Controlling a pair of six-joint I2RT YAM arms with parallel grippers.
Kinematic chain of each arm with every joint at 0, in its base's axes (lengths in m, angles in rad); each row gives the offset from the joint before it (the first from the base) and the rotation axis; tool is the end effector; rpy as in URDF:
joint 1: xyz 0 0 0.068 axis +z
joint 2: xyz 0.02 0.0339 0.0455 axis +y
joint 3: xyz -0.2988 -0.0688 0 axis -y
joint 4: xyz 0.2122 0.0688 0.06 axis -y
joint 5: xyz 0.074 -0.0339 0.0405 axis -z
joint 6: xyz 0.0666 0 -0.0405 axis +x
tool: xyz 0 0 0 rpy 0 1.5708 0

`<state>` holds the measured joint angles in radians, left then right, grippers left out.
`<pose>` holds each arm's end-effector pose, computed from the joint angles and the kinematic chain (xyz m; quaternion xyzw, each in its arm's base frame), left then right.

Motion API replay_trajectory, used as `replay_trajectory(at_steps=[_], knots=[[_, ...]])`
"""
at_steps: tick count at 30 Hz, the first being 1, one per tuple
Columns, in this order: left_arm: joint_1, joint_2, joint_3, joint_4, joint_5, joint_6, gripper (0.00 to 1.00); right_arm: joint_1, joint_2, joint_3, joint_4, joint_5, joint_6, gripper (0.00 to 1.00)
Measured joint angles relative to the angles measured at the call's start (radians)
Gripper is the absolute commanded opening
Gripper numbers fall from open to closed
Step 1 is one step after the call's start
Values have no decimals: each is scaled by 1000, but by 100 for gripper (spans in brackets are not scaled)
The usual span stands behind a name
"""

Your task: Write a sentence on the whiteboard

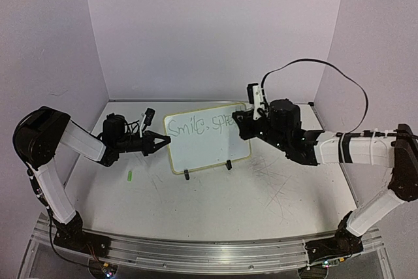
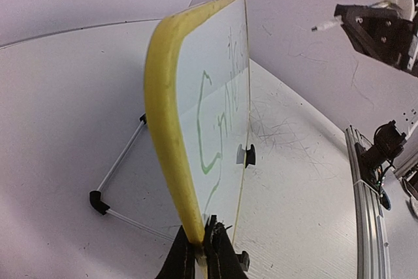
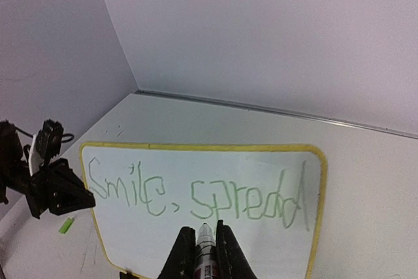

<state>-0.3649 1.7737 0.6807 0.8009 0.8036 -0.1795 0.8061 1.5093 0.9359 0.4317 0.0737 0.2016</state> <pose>0.3063 -0.1683 0.2107 0.3007 0.7138 -0.4499 0.4446 0.2469 0.2502 0.3272 -0.2017 0.7278 0.2918 0.5869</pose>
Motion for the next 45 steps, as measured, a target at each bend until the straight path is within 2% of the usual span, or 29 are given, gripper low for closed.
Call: replay_trajectory(at_steps=[6, 10, 32, 45], knots=[[-3, 0, 0, 0, -10, 0, 0, 170, 160, 94, -40, 17, -42, 0], [-10, -3, 0, 0, -21, 0, 0, 219, 200, 110, -47, 20, -43, 0], [-43, -13, 0, -1, -82, 0, 0, 222, 213, 149, -55, 97, -39, 0], [-49, -21, 0, -13, -99, 5, 0, 222, 276, 185, -55, 115, -42, 0]])
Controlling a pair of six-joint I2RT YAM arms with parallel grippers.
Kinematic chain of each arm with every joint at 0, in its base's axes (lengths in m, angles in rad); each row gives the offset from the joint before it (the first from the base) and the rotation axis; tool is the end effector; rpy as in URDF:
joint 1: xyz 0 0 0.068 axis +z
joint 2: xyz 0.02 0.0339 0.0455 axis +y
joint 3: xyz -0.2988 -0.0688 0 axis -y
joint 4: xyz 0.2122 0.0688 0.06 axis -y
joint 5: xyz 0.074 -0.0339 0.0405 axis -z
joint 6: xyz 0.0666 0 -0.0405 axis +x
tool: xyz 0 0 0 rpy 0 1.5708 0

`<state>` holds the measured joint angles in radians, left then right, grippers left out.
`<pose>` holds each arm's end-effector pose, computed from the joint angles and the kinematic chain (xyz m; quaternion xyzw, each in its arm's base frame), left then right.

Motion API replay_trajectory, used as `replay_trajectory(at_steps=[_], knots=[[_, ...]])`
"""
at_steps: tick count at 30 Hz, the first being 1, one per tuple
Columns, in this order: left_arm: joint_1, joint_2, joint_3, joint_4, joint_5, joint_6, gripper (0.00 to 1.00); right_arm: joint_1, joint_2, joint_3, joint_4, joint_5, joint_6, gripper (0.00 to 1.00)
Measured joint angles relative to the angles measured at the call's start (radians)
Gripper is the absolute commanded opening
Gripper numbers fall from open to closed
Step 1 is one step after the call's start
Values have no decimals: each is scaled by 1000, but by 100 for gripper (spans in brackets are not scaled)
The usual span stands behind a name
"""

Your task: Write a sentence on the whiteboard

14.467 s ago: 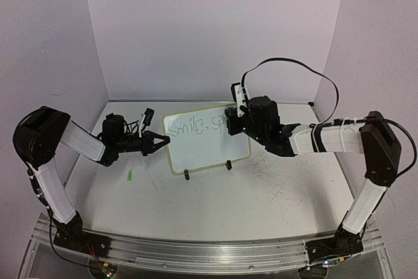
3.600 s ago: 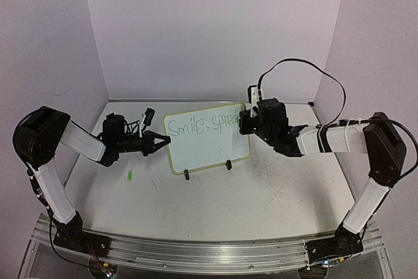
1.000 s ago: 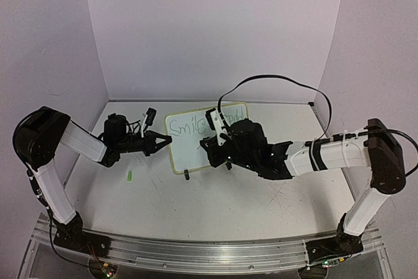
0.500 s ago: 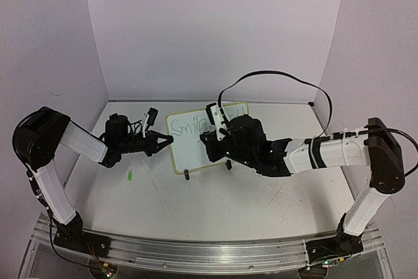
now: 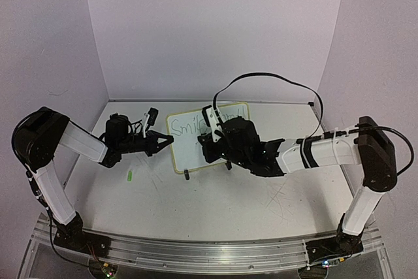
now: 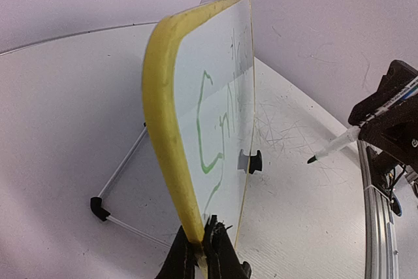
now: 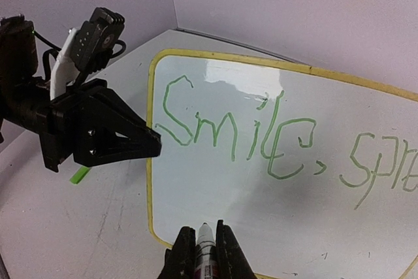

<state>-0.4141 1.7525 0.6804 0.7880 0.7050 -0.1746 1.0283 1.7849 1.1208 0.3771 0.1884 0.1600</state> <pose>0.3011 -0.1795 0.2148 0.2953 0.7208 -0.4277 0.4586 0.2282 0.3544 0.2825 -0.2843 0.7471 0.2713 0.5361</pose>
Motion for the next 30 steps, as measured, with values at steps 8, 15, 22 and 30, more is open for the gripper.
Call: replay_trajectory(at_steps=[8, 15, 22, 30], knots=[[0, -1, 0, -3, -1, 3, 0, 0, 35, 49, 3, 29, -18, 0], [0, -1, 0, -3, -1, 3, 0, -4, 90, 113, 3, 25, -30, 0], [0, -1, 0, -3, -1, 3, 0, -26, 93, 123, 14, 3, -40, 0], [0, -1, 0, -3, -1, 3, 0, -54, 92, 94, 37, -24, -67, 0]])
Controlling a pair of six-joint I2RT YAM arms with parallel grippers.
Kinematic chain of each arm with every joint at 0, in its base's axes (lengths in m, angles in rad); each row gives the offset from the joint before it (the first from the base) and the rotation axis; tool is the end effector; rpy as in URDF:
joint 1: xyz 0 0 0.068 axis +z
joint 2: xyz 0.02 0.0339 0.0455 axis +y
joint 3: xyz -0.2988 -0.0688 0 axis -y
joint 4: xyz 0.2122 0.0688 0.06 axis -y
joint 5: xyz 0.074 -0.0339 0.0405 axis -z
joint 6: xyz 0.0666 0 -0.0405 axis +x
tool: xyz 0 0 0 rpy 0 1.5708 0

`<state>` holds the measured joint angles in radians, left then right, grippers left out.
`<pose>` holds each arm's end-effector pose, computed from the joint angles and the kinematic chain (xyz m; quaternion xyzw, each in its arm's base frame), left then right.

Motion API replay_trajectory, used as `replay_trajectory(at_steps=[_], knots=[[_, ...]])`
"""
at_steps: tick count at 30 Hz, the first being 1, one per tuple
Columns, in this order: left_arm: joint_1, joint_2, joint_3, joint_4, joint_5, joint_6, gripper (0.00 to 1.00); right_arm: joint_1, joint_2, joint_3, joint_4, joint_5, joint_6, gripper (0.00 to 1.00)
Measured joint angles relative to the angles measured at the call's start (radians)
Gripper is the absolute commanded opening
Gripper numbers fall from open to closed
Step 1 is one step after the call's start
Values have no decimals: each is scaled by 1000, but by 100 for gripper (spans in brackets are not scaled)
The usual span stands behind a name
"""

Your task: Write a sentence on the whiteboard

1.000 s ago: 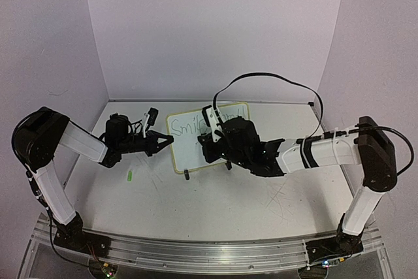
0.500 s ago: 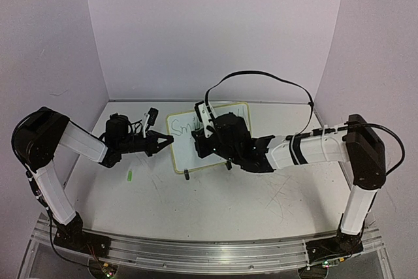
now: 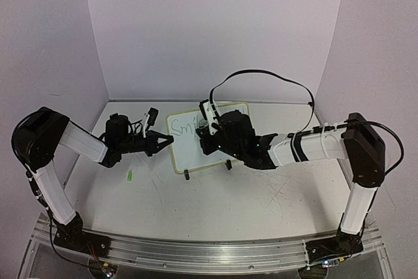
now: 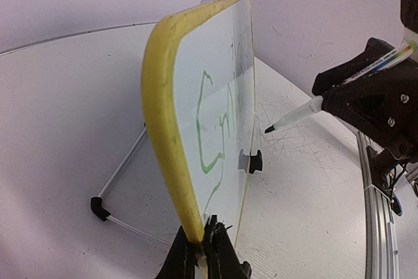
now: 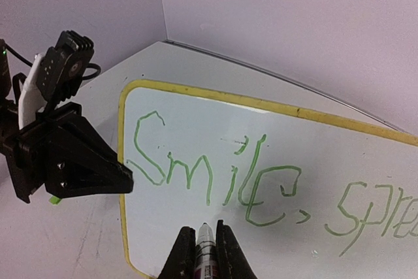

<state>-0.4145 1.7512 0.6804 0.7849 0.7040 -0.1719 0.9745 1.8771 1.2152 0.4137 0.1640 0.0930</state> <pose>0.3009 -0.1795 0.2148 0.2960 0.7210 -0.4268 0.4586 0.2616 0.3661 0.2810 -0.2901 0.7328 0.2558 0.5598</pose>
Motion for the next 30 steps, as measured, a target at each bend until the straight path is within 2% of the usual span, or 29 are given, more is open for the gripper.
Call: replay_trajectory(at_steps=[17, 30], knots=[[0, 0, 0, 0, 0, 0, 0, 18, 15, 5, 45, -86, -6, 0], [0, 0, 0, 0, 0, 0, 0, 33, 27, 7, 48, -73, -2, 0]])
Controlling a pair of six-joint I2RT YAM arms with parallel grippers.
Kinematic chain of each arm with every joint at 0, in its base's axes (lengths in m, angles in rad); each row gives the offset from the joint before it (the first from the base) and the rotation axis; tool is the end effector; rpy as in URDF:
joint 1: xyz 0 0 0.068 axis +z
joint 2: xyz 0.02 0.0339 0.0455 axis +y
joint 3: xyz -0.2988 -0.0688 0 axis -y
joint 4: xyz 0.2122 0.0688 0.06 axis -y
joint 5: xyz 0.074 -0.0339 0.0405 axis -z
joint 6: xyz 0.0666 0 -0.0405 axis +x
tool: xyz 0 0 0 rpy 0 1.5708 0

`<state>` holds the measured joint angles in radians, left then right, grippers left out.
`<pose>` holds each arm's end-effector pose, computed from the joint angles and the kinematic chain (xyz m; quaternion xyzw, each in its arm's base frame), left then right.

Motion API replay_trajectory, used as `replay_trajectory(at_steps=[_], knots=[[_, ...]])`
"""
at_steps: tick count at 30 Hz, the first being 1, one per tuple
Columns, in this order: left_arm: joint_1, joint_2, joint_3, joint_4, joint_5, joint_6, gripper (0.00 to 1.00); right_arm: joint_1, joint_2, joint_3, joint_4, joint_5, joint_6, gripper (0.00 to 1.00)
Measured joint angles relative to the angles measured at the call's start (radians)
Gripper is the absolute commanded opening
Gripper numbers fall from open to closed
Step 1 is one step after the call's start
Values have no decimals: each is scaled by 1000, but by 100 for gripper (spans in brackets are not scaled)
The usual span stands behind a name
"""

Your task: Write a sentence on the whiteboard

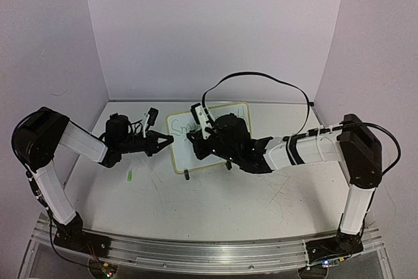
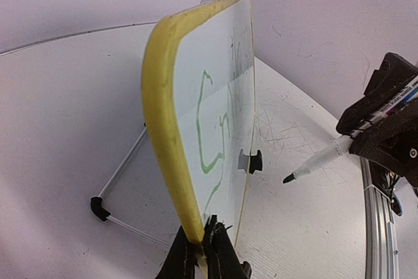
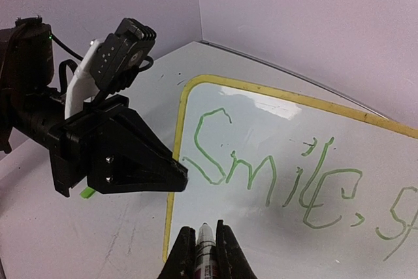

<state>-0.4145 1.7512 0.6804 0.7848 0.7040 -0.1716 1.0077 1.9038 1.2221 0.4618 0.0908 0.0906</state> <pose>0.3009 -0.1795 0.2148 0.2961 0.7210 -0.4267 0.4587 0.2492 0.3834 0.2782 -0.3197 0.7116 0.2958 0.5513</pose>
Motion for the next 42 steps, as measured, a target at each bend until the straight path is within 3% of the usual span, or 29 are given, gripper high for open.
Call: replay_trajectory(at_steps=[42], knots=[[0, 0, 0, 0, 0, 0, 0, 32, 126, 141, -77, 143, -5, 0]])
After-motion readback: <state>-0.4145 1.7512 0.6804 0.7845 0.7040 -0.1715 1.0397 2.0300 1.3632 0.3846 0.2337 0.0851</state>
